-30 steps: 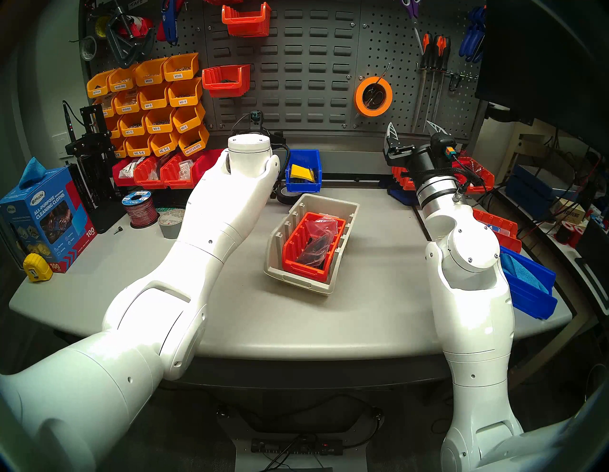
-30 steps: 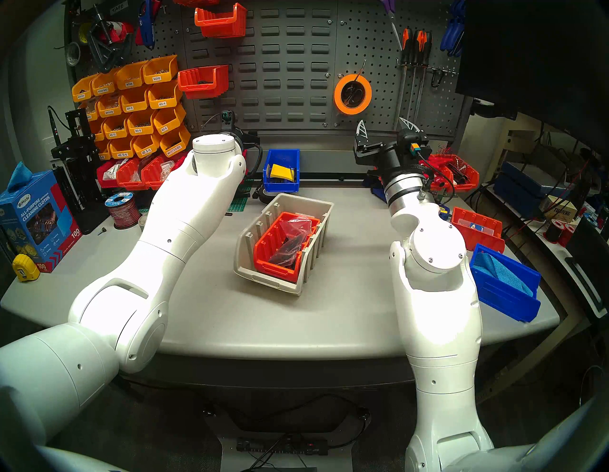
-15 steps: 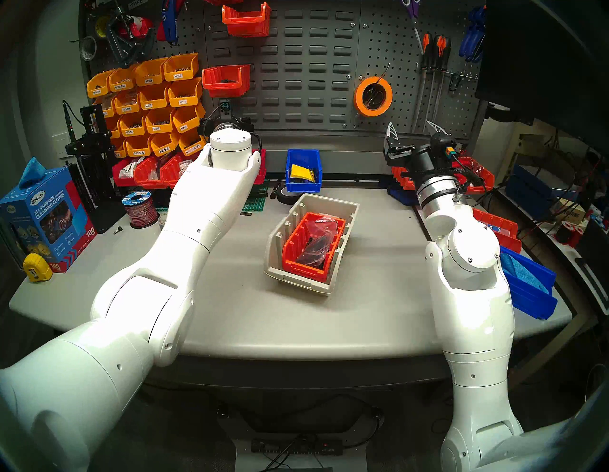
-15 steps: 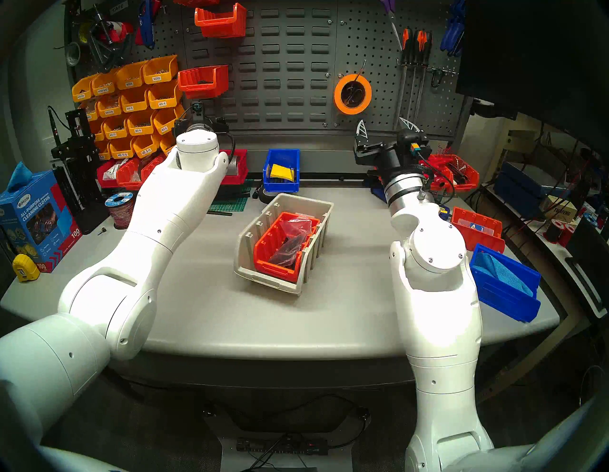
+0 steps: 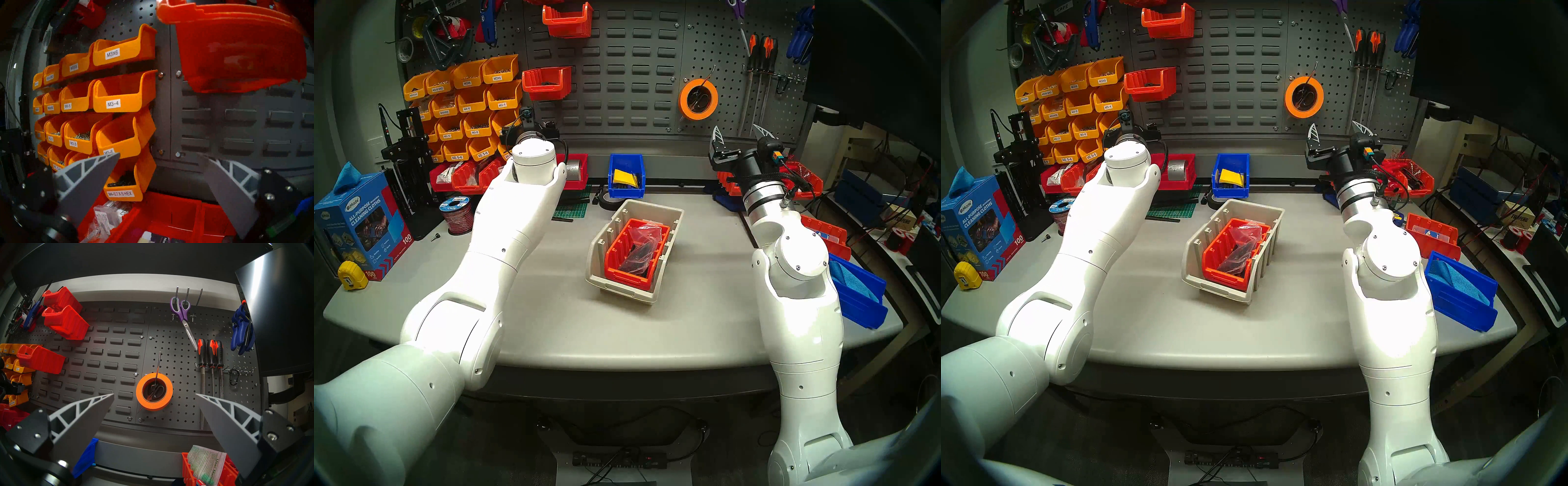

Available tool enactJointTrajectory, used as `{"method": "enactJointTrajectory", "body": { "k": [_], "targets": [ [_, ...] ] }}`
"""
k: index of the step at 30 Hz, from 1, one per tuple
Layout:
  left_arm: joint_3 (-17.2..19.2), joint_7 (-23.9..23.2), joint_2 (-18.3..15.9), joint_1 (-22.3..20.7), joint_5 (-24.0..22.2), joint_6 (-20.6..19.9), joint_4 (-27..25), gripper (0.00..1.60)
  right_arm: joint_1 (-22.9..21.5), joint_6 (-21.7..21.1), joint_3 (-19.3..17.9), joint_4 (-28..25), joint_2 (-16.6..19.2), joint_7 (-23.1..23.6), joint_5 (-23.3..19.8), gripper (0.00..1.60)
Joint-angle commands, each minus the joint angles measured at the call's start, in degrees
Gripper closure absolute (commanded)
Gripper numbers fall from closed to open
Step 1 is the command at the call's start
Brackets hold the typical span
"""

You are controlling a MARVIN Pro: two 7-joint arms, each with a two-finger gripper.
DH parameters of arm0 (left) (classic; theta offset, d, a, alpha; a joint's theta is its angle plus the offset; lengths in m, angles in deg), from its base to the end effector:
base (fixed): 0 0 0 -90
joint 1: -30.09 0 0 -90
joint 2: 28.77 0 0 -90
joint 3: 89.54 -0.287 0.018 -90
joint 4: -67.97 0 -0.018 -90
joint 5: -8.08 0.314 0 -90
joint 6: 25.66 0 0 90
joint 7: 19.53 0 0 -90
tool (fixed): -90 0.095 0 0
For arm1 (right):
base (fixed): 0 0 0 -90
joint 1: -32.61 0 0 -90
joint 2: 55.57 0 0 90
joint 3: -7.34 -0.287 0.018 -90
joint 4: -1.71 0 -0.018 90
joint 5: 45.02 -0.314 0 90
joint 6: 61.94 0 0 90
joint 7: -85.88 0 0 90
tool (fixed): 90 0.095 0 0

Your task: Hang all the unorganized tool boxes onto the wall

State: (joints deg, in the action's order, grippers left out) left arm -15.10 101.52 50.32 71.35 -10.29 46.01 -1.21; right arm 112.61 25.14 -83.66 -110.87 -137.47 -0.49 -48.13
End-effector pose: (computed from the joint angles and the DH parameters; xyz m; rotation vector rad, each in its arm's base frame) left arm 0.6005 0.0315 -0.0476 -1.9058 -0.3709 -2.1426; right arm 0.4238 -0.0220 -0.0768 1.5668 0.1973 2.6876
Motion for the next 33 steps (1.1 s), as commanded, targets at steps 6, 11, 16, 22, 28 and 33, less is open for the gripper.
{"method": "enactJointTrajectory", "body": {
  "k": [6, 11, 16, 22, 28, 33],
  "targets": [
    [3.96, -5.27, -4.33, 2.87, -3.67, 1.59, -3.64, 0.00, -0.19, 0.06, 0.00, -0.77, 0.00, -0.02, 0.02, 0.00],
    [5.10, -10.42, -5.83, 4.05, -6.38, 2.02, -5.07, 0.00, -0.19, 0.07, 0.00, -0.76, 0.00, -0.02, 0.02, 0.00],
    [4.93, -15.47, -7.26, 4.88, -8.76, 2.28, -6.24, 0.00, -0.19, 0.07, 0.00, -0.76, 0.00, -0.02, 0.02, 0.00],
    [4.80, -20.16, -8.59, 5.53, -9.94, 3.79, -6.66, 0.00, -0.19, 0.06, 0.00, -0.77, 0.00, -0.02, 0.02, 0.00],
    [4.95, -21.19, -8.73, 5.54, -10.12, 4.14, -6.42, 0.00, -0.18, 0.05, 0.00, -0.78, 0.00, -0.03, 0.02, 0.00],
    [4.92, -21.40, -8.81, 5.53, -10.23, 4.27, -6.36, 0.00, -0.18, 0.04, 0.00, -0.78, 0.00, -0.03, 0.02, 0.00]
  ]
}}
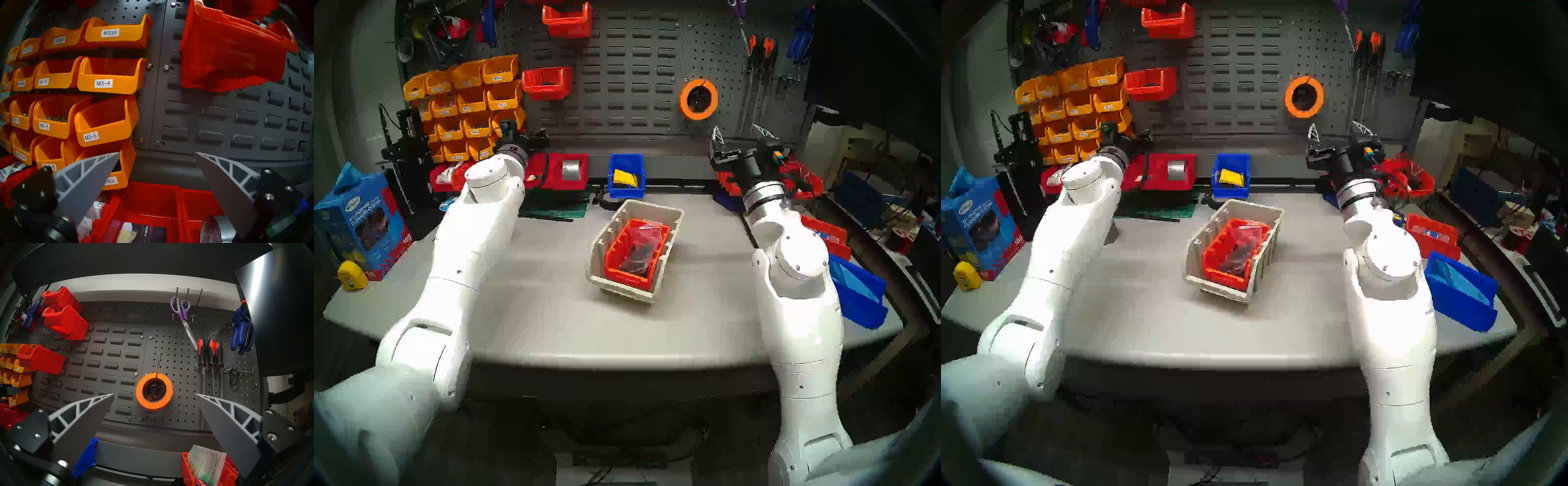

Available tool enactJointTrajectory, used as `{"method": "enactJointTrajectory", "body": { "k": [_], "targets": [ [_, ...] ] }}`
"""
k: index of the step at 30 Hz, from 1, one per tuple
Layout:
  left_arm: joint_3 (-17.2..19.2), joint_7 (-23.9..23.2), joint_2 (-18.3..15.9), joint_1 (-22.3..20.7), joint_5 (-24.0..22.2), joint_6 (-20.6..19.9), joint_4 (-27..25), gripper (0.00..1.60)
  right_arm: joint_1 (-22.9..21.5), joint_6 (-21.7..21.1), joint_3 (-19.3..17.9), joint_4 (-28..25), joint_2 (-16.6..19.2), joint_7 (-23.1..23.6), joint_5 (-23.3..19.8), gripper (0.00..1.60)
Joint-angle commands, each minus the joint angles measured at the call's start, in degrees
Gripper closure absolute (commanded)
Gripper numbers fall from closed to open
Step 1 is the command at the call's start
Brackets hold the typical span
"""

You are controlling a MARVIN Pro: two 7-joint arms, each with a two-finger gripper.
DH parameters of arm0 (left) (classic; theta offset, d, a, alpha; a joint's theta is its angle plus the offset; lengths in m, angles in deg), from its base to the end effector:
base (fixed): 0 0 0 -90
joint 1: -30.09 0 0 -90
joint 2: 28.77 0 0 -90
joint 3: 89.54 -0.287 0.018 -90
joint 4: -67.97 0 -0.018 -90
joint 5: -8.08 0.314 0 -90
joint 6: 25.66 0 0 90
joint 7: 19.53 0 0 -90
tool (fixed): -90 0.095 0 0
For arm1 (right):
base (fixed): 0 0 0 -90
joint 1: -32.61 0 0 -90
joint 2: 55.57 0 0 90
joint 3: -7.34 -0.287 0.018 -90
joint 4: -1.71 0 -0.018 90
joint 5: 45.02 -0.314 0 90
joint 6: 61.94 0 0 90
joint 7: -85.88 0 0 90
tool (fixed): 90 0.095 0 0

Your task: Hang all the unorganized tool boxes onto the wall

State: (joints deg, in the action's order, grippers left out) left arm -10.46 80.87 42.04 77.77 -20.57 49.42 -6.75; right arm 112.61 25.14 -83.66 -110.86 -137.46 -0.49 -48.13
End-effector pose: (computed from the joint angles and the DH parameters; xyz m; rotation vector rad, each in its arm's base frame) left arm 0.5827 0.0769 -0.0622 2.0261 0.1771 2.3518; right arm 0.4239 -0.0221 -0.0769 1.5670 0.1975 2.6873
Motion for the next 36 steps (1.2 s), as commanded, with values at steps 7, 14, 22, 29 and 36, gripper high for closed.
{"method": "enactJointTrajectory", "body": {
  "k": [7, 14, 22, 29, 36],
  "targets": [
    [0.22, -0.82, -0.61, -0.89, -0.05, 0.95, -0.80, 0.00, -0.18, 0.04, 0.00, -0.80, 0.00, -0.02, 0.02, 0.00],
    [0.17, -0.82, -0.66, -0.89, -0.12, 0.99, -0.80, 0.00, -0.18, 0.04, 0.00, -0.80, 0.00, -0.02, 0.02, 0.00],
    [0.12, -0.80, -0.70, -0.90, -0.18, 1.02, -0.80, 0.00, -0.18, 0.04, 0.00, -0.80, 0.00, -0.02, 0.02, 0.00],
    [0.12, -0.81, -0.70, -0.89, -0.18, 1.02, -0.80, 0.00, -0.18, 0.04, 0.00, -0.80, 0.00, -0.02, 0.02, 0.00],
    [0.13, -0.81, -0.69, -0.89, -0.16, 1.02, -0.80, 0.00, -0.18, 0.04, 0.00, -0.80, 0.00, -0.02, 0.02, 0.00]
  ]
}}
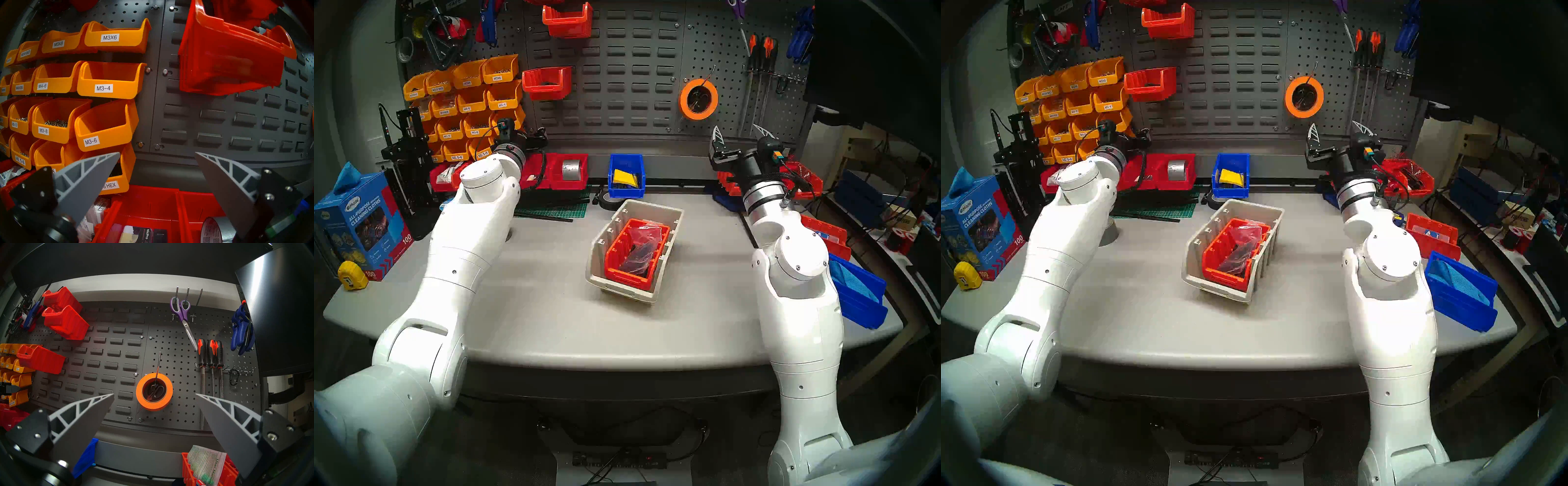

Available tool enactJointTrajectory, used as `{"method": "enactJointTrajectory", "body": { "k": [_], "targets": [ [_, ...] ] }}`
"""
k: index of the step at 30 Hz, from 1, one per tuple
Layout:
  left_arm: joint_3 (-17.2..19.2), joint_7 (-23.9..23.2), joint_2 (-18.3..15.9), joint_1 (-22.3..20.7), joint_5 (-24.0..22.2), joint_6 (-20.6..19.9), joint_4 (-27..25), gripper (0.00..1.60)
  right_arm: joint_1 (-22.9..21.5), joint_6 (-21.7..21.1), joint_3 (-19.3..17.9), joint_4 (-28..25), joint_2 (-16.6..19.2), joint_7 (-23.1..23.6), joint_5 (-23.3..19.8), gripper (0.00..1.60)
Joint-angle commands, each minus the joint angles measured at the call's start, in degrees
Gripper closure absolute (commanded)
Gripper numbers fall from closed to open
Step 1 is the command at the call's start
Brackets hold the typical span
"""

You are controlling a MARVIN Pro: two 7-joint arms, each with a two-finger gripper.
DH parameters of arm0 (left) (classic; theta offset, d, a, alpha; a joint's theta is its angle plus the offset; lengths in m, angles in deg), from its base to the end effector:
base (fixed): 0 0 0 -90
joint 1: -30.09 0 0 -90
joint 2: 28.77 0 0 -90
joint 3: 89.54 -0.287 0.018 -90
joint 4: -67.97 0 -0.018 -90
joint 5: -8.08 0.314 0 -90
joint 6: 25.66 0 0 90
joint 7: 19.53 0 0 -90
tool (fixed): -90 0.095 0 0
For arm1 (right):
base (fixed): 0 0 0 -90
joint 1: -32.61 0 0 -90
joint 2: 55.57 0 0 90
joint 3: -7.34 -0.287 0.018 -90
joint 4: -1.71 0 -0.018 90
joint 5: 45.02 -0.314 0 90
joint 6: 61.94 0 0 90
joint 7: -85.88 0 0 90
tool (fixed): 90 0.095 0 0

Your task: Hang all the unorganized tool boxes onto the wall

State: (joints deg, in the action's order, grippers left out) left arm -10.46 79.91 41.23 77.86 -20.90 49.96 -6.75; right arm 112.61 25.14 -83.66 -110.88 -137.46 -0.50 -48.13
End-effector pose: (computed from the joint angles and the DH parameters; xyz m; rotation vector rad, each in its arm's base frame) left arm 0.5818 0.0814 -0.0613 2.0149 0.1602 2.3591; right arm 0.4238 -0.0221 -0.0767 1.5665 0.1973 2.6875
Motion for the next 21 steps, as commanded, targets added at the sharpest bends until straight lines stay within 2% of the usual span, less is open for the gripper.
{"method": "enactJointTrajectory", "body": {
  "k": [1, 4, 8, 10, 12, 14, 16, 20, 21],
  "targets": [
    [0.13, 0.15, 0.12, -0.99, 0.17, 0.48, -0.79, 0.00, -0.18, 0.04, 0.01, -0.79, 0.00, -0.02, 0.02, 0.00],
    [0.13, 0.15, 0.12, -0.99, 0.17, 0.48, -0.79, 0.00, -0.18, 0.04, 0.01, -0.79, 0.00, -0.02, 0.02, 0.00],
    [0.13, 0.12, 0.11, -0.99, 0.16, 0.45, -0.79, 0.00, -1.25, -3.44, 3.66, -1.39, -1.72, -2.68, 3.24, 0.00],
    [0.13, 0.11, 0.11, -0.99, 0.16, 0.45, -0.79, 0.00, -1.25, -3.91, 4.29, -1.67, -2.14, -3.17, 3.64, 0.00],
    [0.14, 0.10, 0.10, -0.99, 0.15, 0.44, -0.79, 0.00, -0.25, -6.63, 6.42, -3.46, -3.38, -5.21, 5.42, 0.00],
    [0.14, 0.10, 0.10, -0.99, 0.15, 0.43, -0.79, 0.00, 0.15, -7.27, 7.06, -4.07, -3.66, -5.80, 6.01, 0.00],
    [0.14, 0.09, 0.10, -0.99, 0.14, 0.43, -0.79, 0.00, 1.91, -10.22, 9.16, -6.45, -4.82, -8.47, 8.23, 0.00],
    [0.13, 0.08, 0.10, -0.99, 0.14, 0.43, -0.79, 0.00, 4.00, -12.65, 10.97, -8.92, -5.89, -11.08, 10.10, 0.00],
    [0.13, 0.07, 0.09, -0.99, 0.13, 0.41, -0.78, 0.00, 5.33, -14.40, 12.08, -10.57, -6.47, -12.45, 10.98, 0.00]
  ]
}}
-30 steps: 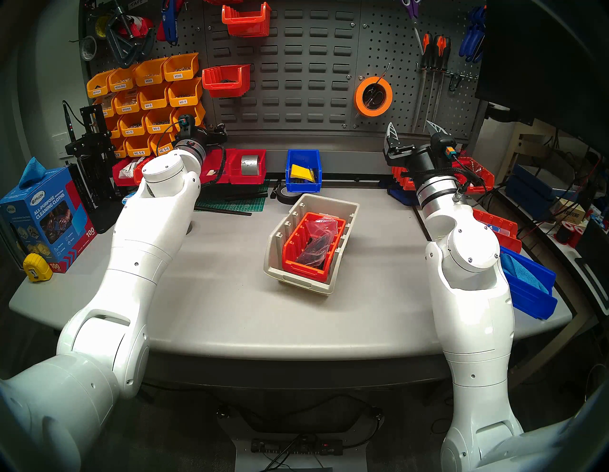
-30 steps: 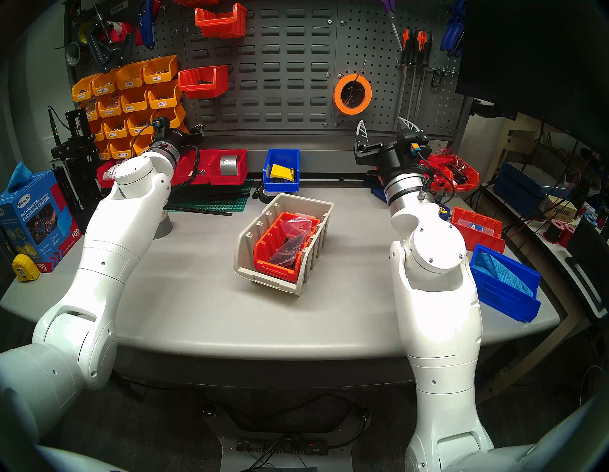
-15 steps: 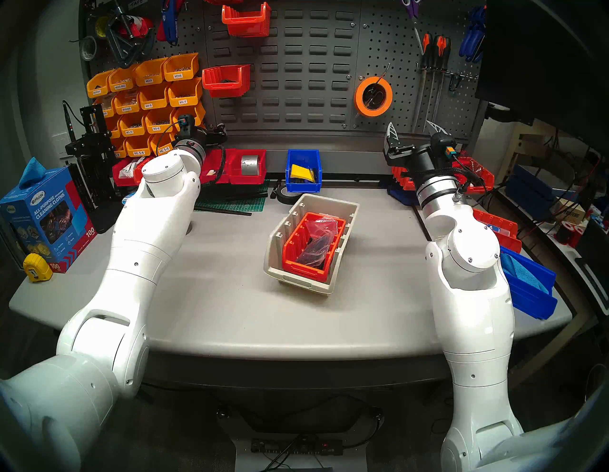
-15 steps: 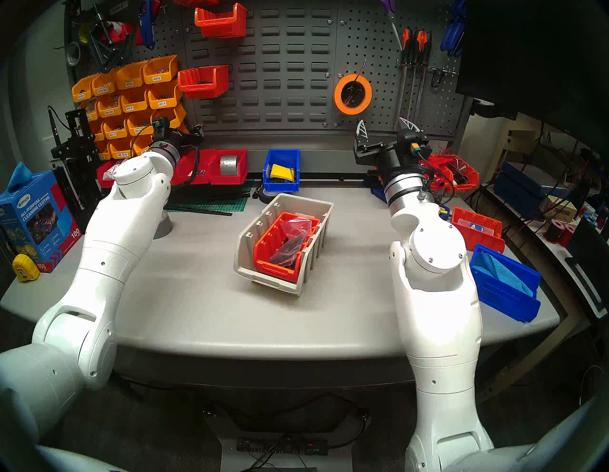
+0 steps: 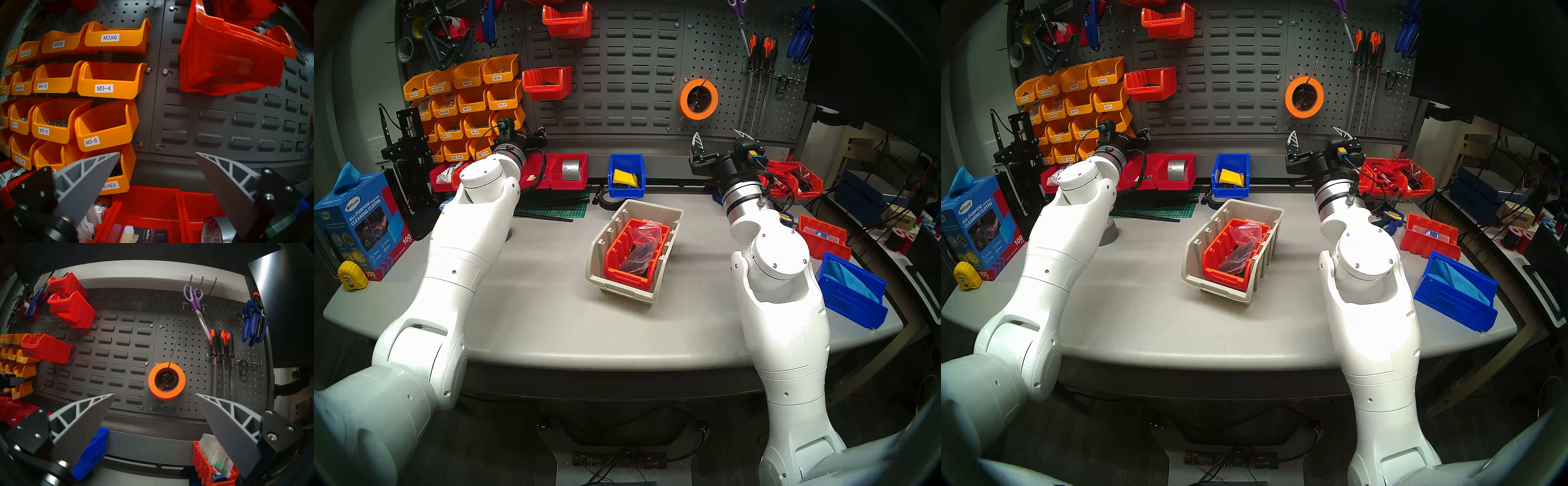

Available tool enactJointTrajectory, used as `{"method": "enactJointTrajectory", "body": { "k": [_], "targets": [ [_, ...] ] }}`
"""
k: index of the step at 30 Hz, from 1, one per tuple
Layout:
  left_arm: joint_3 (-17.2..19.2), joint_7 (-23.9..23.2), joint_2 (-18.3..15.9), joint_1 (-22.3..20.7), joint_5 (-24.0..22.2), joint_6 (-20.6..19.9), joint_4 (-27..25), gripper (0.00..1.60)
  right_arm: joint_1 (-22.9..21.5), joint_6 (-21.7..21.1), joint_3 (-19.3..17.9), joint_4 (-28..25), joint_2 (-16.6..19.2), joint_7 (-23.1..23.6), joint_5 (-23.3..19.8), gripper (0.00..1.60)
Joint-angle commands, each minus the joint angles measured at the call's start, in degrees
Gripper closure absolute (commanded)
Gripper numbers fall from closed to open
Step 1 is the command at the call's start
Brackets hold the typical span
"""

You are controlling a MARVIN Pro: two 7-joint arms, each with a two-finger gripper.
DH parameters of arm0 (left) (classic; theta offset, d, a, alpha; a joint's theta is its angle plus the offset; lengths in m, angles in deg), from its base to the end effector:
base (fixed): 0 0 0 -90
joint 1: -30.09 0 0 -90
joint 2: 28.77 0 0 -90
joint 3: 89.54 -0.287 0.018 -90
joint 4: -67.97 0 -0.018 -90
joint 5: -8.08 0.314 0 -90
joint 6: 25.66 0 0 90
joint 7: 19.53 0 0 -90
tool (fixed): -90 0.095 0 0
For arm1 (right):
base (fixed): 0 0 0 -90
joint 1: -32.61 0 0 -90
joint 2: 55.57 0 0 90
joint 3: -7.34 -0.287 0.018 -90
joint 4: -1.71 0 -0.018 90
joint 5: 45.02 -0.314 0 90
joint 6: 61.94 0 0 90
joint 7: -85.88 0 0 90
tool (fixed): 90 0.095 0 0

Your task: Hang all the unorganized tool boxes onto the wall

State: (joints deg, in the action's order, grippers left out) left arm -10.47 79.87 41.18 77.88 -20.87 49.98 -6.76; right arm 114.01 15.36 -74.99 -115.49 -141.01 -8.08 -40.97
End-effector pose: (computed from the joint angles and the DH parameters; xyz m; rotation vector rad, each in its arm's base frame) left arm 0.5818 0.0816 -0.0614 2.0152 0.1586 2.3600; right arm 0.4108 0.0341 -0.0779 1.6918 0.1789 2.5722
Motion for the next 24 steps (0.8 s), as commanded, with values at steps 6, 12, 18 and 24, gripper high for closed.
{"method": "enactJointTrajectory", "body": {
  "k": [6, 12, 18, 24],
  "targets": [
    [0.14, 0.11, 0.14, -1.00, 0.11, 0.39, -0.78, 0.00, 7.16, -8.80, 6.30, -10.69, -3.83, -7.63, 5.46, 0.00],
    [0.14, 0.09, 0.13, -1.00, 0.10, 0.39, -0.77, 0.00, 9.66, -12.49, 9.03, -14.72, -3.67, -9.94, 6.10, 0.00],
    [0.14, 0.07, 0.12, -1.00, 0.09, 0.37, -0.77, 0.00, 13.34, -16.82, 13.70, -19.85, -1.75, -13.76, 4.80, 0.00],
    [0.14, 0.05, 0.11, -0.99, 0.09, 0.36, -0.77, 0.00, 15.30, -19.79, 18.67, -22.79, 1.35, -18.83, 2.42, 0.00]
  ]
}}
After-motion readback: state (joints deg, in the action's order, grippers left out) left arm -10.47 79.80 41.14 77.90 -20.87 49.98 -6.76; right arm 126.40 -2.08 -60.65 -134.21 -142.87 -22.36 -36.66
